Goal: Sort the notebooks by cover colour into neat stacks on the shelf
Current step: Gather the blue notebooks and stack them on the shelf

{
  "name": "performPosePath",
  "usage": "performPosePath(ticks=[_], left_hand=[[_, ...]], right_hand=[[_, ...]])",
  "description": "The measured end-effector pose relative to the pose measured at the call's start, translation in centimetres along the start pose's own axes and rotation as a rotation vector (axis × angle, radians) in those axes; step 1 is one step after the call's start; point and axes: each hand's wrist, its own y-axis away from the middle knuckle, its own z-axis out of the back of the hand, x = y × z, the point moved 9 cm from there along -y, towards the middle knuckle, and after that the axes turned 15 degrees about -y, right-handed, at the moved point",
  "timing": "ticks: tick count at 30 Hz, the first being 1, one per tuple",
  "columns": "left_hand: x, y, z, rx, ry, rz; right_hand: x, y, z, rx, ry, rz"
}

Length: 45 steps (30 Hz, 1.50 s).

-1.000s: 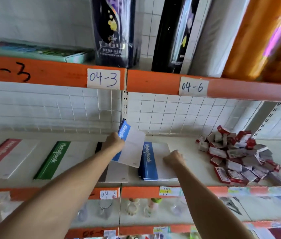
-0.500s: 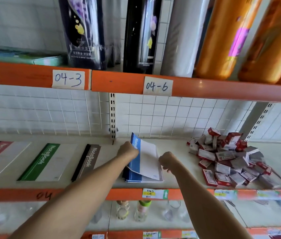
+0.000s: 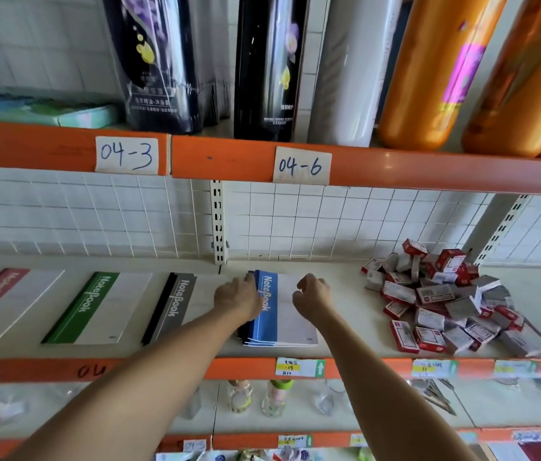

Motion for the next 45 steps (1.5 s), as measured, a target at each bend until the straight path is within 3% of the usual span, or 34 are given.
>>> performPosePath(ticks=[7, 16, 34, 45], left_hand=[[5.6, 0.6, 0.8, -0.111, 0.133, -0.056], [21.6, 5.0, 0.5, -0.187, 0.036, -0.007], [54.3, 17.3, -5.7, -0.144, -0.042, 0.176], [70.2, 19.9, -8.6, -0.066, -0.041, 0.356]], right_hand=[[5.1, 1.2, -4.9, 0.108, 0.058, 0.15], [14.5, 6.1, -17.3, 0.226, 0.108, 0.286], [32.7, 20.8, -42.8, 0.397, 0.158, 0.421], [41.2, 22.9, -56.0, 0.529, 0.196, 0.439]])
